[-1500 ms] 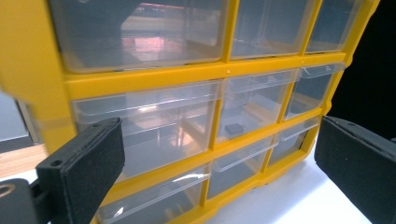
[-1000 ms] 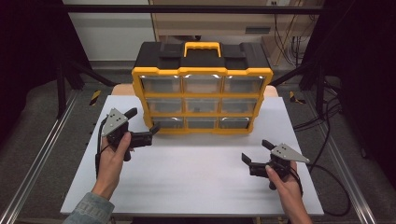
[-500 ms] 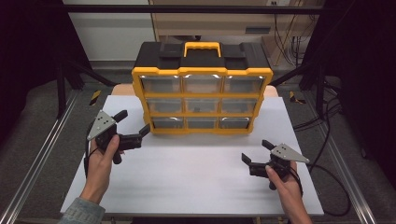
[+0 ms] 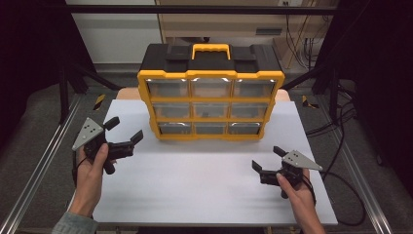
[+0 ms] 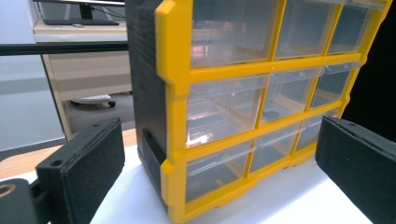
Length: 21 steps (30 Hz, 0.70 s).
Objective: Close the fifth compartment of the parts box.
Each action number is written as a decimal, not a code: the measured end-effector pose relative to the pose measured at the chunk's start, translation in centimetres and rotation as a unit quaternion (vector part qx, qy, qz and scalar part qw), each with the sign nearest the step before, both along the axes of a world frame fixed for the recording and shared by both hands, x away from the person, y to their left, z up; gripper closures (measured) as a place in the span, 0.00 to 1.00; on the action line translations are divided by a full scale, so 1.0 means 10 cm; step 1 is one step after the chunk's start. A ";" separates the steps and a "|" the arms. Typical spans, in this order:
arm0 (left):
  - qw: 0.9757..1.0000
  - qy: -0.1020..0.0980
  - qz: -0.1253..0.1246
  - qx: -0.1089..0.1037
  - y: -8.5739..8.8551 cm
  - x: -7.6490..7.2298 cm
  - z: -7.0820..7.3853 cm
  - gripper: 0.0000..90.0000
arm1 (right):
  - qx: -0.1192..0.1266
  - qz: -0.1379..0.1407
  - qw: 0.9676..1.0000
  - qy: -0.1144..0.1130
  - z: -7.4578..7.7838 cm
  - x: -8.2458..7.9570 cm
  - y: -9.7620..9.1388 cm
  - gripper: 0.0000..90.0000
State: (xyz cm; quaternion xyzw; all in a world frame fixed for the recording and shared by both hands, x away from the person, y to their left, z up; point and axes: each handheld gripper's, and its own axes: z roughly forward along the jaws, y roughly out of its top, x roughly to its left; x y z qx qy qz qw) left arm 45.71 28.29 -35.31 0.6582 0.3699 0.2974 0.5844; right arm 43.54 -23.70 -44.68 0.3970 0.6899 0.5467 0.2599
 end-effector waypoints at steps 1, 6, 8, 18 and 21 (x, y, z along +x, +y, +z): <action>1.000 0.002 -0.001 -0.004 0.02 -0.01 -0.01 0.02 | -0.001 0.000 1.000 -0.001 0.00 0.00 0.00 0.03; 1.000 0.003 0.006 -0.006 0.14 -0.05 -0.06 0.02 | -0.004 0.003 1.000 -0.006 0.00 0.00 -0.01 0.03; 1.000 0.004 0.009 -0.009 0.18 -0.06 -0.08 0.02 | -0.004 0.004 1.000 -0.008 0.00 -0.01 -0.01 0.03; 1.000 0.006 0.014 -0.013 0.34 -0.13 -0.22 0.02 | -0.006 0.003 1.000 -0.010 0.00 -0.01 -0.01 0.03; 1.000 0.007 0.012 -0.016 0.36 -0.15 -0.26 0.02 | -0.007 0.002 1.000 -0.013 0.00 -0.01 -0.02 0.03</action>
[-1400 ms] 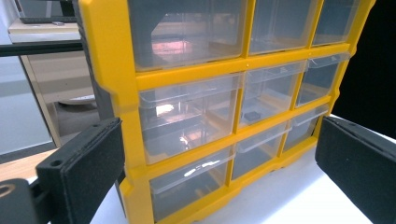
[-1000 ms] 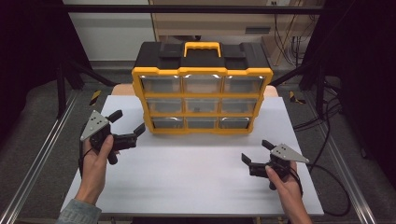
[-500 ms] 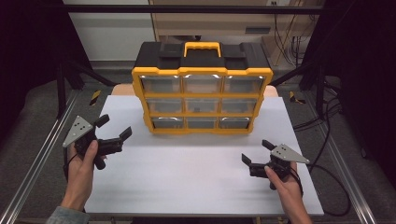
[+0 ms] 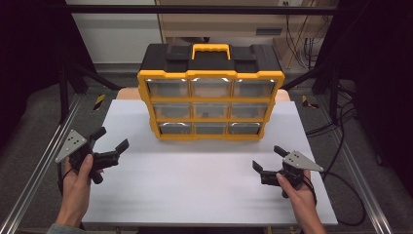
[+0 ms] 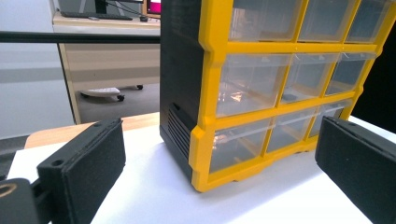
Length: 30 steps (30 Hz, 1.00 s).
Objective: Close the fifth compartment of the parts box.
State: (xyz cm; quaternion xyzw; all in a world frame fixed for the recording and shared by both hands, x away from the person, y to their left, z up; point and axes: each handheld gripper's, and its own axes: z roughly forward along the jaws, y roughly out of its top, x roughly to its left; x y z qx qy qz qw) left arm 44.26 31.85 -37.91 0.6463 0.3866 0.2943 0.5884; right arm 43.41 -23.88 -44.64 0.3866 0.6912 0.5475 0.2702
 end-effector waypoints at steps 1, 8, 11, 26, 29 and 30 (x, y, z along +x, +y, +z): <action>1.000 0.000 -0.001 0.002 0.00 -0.01 -0.01 0.02 | 0.000 0.000 1.000 0.000 0.00 0.00 0.00 0.03; 1.000 0.001 0.000 0.000 0.04 -0.04 -0.11 0.02 | 0.006 -0.001 1.000 0.001 0.01 0.00 -0.02 0.03; 1.000 0.003 -0.001 0.000 0.05 -0.06 -0.16 0.02 | 0.005 -0.002 1.000 0.000 0.01 0.00 -0.03 0.03; 1.000 0.014 -0.014 0.012 0.06 -0.12 -0.38 0.02 | 0.000 -0.005 1.000 -0.008 0.02 -0.02 -0.04 0.03; 1.000 0.015 -0.017 0.013 0.05 -0.12 -0.40 0.02 | -0.002 -0.004 1.000 -0.010 0.02 -0.02 -0.04 0.03; 1.000 0.016 -0.019 0.013 0.04 -0.13 -0.40 0.02 | -0.003 -0.004 1.000 -0.011 0.02 -0.02 -0.04 0.03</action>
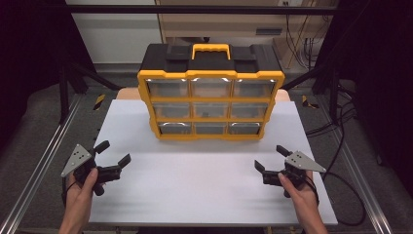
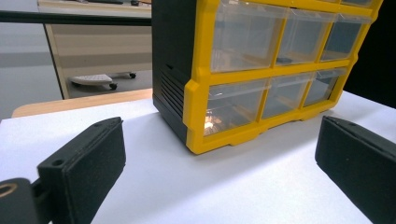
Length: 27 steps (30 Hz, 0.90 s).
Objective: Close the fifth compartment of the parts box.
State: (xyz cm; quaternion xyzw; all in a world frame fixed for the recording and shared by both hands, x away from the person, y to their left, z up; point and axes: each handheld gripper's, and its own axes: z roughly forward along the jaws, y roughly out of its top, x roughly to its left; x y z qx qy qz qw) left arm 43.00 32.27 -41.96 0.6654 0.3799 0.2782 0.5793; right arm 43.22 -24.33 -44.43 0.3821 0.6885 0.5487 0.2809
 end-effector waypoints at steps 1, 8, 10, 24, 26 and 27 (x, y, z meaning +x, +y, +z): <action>1.000 -0.001 -0.001 0.000 0.00 0.00 -0.01 0.02 | -0.001 0.001 1.000 -0.001 0.00 0.00 0.00 0.03; 1.000 -0.002 -0.012 0.009 -0.05 -0.01 -0.05 0.02 | -0.006 0.004 1.000 -0.007 -0.01 0.00 -0.01 0.03; 1.000 -0.003 -0.013 0.008 -0.06 -0.01 -0.06 0.02 | -0.006 0.004 1.000 -0.008 -0.01 0.00 -0.01 0.03; 1.000 -0.010 -0.022 0.018 -0.17 -0.05 -0.17 0.02 | -0.013 0.006 0.999 -0.029 -0.03 -0.04 -0.07 0.03; 0.999 -0.010 -0.024 0.018 -0.19 -0.06 -0.18 0.02 | -0.013 0.007 0.999 -0.029 -0.03 -0.05 -0.08 0.03; 0.999 -0.010 -0.025 0.019 -0.19 -0.07 -0.19 0.02 | -0.013 0.008 0.999 -0.029 -0.03 -0.05 -0.08 0.03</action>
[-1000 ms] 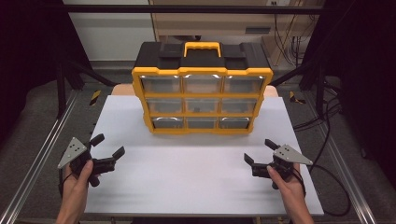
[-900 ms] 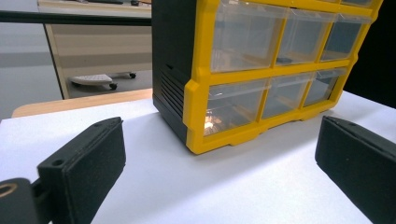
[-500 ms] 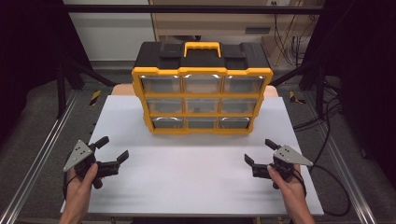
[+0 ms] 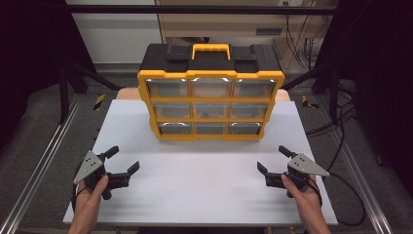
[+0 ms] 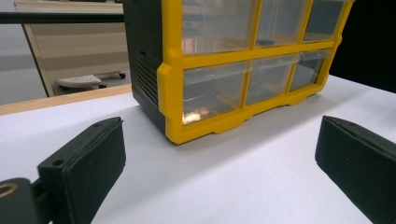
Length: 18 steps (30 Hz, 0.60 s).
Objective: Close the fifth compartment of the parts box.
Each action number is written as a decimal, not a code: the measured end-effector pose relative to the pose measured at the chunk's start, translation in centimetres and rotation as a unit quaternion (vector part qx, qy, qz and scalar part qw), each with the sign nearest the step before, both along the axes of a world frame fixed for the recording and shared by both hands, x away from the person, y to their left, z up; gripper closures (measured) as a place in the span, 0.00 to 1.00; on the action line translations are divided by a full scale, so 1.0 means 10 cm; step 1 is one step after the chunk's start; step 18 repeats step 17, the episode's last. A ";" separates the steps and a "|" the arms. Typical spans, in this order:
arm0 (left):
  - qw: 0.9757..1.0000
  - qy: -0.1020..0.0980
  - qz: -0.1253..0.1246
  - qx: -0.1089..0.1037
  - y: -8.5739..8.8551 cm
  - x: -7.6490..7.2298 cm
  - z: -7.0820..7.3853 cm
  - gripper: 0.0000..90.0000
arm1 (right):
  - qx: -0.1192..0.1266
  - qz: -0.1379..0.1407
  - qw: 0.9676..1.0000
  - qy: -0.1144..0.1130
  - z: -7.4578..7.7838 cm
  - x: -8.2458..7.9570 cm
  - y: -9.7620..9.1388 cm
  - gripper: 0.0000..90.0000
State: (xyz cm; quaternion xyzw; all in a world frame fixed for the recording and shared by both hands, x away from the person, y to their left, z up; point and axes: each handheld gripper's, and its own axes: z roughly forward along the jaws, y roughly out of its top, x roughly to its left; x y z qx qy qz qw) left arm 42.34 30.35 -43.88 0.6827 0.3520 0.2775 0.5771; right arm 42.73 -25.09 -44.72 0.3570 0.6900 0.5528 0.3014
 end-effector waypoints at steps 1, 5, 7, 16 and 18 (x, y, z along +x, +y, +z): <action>1.000 0.000 -0.001 -0.001 -0.01 -0.01 -0.01 0.02 | -0.002 0.001 1.000 -0.001 0.00 0.00 0.00 0.03; 1.000 -0.007 -0.005 0.004 -0.04 -0.05 -0.03 0.02 | -0.003 0.002 1.000 0.000 -0.01 0.00 -0.01 0.03; 1.000 -0.010 -0.007 0.006 -0.06 -0.07 -0.04 0.02 | -0.003 0.002 1.000 0.001 -0.01 0.00 -0.02 0.03; 1.000 -0.024 -0.018 0.007 -0.07 -0.17 -0.06 0.02 | -0.004 0.000 1.000 0.018 -0.05 0.01 -0.01 0.03; 1.000 -0.024 -0.017 0.005 -0.07 -0.17 -0.06 0.02 | -0.007 0.000 1.000 0.022 -0.05 0.01 -0.01 0.03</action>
